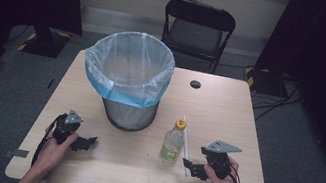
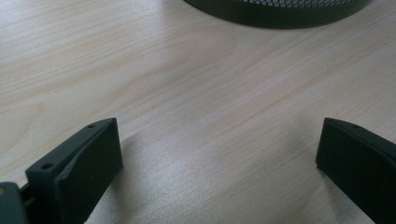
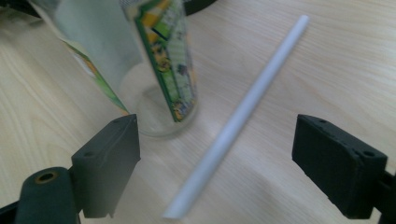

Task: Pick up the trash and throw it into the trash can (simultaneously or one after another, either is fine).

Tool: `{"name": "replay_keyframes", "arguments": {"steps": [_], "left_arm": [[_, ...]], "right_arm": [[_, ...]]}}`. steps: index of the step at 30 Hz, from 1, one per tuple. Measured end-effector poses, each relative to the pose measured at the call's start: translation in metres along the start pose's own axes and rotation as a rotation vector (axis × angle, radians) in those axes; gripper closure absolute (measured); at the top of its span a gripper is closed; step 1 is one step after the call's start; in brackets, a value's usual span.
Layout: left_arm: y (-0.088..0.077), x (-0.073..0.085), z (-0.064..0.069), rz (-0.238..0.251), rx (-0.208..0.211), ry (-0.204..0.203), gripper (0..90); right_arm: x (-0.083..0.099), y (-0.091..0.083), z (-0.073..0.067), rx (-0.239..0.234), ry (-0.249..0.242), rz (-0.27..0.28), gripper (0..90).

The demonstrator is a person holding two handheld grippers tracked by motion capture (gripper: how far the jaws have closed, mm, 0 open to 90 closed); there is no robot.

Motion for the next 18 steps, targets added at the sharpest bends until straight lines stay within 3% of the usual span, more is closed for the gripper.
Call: {"name": "replay_keyframes", "arguments": {"steps": [7,18], "left_arm": [[0.0,0.0,0.0,0.0,0.0,0.0,0.0],[0.0,0.0,0.0,0.0,0.0,-0.001,0.0]], "right_arm": [[-0.013,0.012,-0.015,-0.061,-0.048,-0.016,13.6],[-0.034,0.033,-0.031,-0.106,-0.111,-0.008,13.8]]}}
Point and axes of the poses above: each handheld gripper's, and its own axes: y roughly forward along the jaws, x roughly out of its underside, z roughly to its right, the point moved 1 cm from there along y, roughly forward along the jaws, and after that the axes turned 4 degrees about -x, right-handed, at the moved point
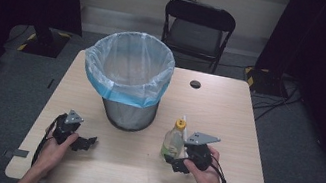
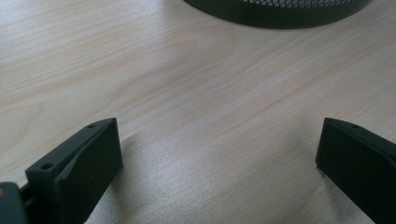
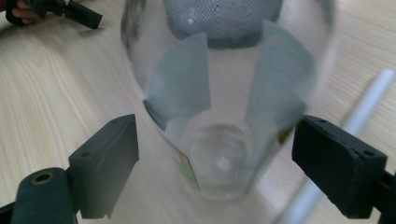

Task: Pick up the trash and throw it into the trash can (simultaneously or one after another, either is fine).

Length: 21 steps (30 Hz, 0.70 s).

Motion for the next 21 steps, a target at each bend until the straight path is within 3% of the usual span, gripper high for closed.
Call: {"name": "replay_keyframes", "arguments": {"steps": [8,21], "left_arm": [[0.0,0.0,0.0,0.0,0.0,0.0,0.0],[0.0,0.0,0.0,0.0,0.0,0.0,0.0]], "right_arm": [[0.006,0.021,0.004,-0.003,0.013,0.035,17.4],[0.011,0.03,0.004,0.033,-0.011,0.08,21.9]]}}
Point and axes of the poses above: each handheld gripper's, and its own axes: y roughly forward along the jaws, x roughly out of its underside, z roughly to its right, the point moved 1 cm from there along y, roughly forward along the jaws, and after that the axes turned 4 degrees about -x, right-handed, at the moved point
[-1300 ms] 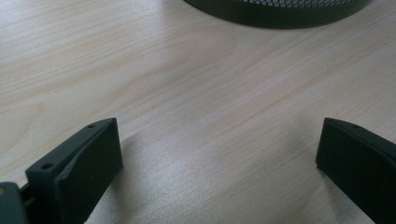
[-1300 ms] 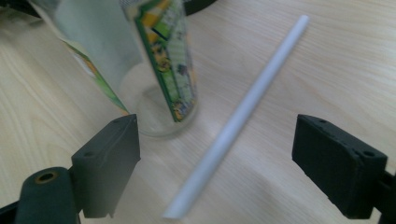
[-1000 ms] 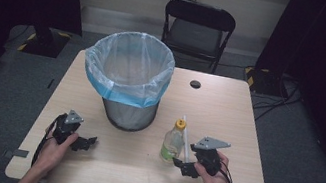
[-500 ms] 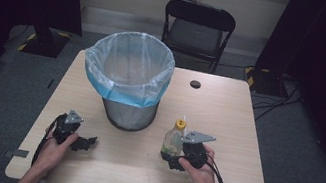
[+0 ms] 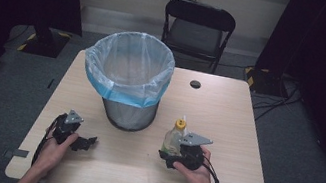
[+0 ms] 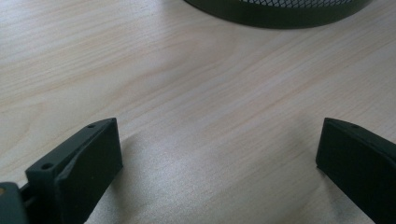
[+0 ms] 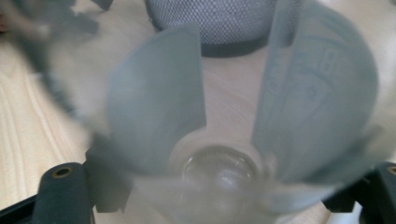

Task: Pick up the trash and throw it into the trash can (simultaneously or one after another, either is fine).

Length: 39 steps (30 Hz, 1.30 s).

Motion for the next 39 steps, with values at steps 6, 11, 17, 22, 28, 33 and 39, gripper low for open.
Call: {"name": "replay_keyframes", "arguments": {"steps": [6,11,17,22,28,33,39], "left_arm": [[0.0,0.0,0.0,0.0,0.0,0.0,0.0],[0.0,0.0,0.0,0.0,0.0,0.0,0.0],[0.0,0.0,0.0,0.0,0.0,0.001,0.0],[0.0,0.0,0.0,0.0,0.0,0.0,0.0],[0.0,0.0,0.0,0.0,0.0,0.0,0.0],[0.0,0.0,0.0,0.0,0.0,0.0,0.0],[0.0,0.0,0.0,0.0,0.0,0.0,0.0]], "right_arm": [[0.0,0.001,0.0,-0.008,0.002,-0.004,25.4],[-0.001,0.001,0.0,-0.007,0.003,-0.014,26.5],[-0.003,0.001,-0.001,0.004,0.019,-0.021,26.9],[-0.005,-0.001,0.001,-0.005,0.046,-0.014,27.2],[-0.011,-0.008,0.001,-0.002,0.058,0.016,27.3],[-0.015,-0.015,0.003,0.001,0.074,0.042,27.4],[-0.023,-0.023,0.005,0.005,0.072,0.079,27.4]]}}
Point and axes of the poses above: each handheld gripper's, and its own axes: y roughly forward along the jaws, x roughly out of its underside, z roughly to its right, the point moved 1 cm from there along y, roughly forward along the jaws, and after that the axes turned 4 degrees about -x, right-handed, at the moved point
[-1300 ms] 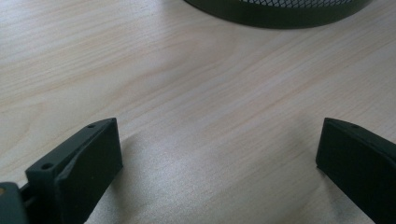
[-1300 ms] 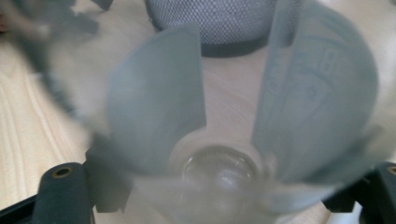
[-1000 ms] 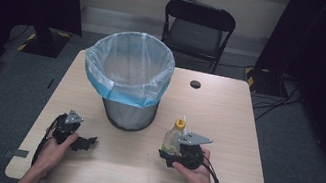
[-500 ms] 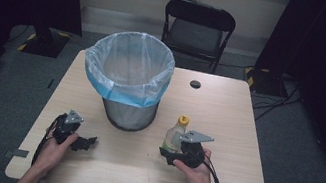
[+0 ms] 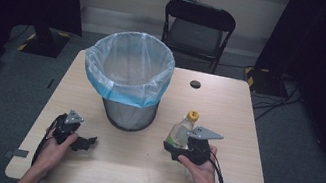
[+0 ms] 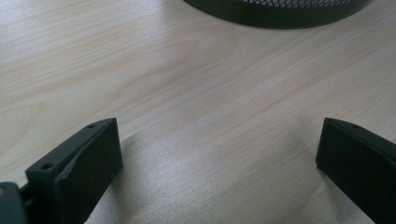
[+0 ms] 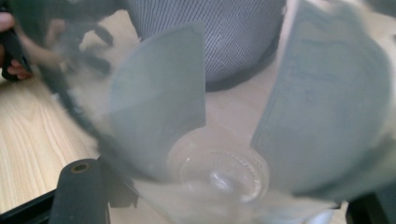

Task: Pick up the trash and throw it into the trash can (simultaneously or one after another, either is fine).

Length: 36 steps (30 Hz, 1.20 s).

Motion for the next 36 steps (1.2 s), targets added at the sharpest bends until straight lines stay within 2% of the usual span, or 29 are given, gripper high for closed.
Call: {"name": "replay_keyframes", "arguments": {"steps": [2,16,35,36], "left_arm": [[0.0,0.0,0.0,0.0,0.0,0.0,0.0],[0.0,0.0,0.0,0.0,0.0,0.0,0.0],[0.0,0.0,0.0,0.0,0.0,0.0,0.0],[0.0,0.0,0.0,0.0,0.0,0.0,0.0]], "right_arm": [[-0.002,-0.003,0.001,-0.005,0.015,0.016,27.4],[-0.024,-0.018,0.003,0.0,0.029,0.077,27.5],[-0.065,-0.043,0.007,0.021,0.014,0.164,27.6],[-0.069,-0.045,0.007,0.02,0.018,0.185,27.6]]}}
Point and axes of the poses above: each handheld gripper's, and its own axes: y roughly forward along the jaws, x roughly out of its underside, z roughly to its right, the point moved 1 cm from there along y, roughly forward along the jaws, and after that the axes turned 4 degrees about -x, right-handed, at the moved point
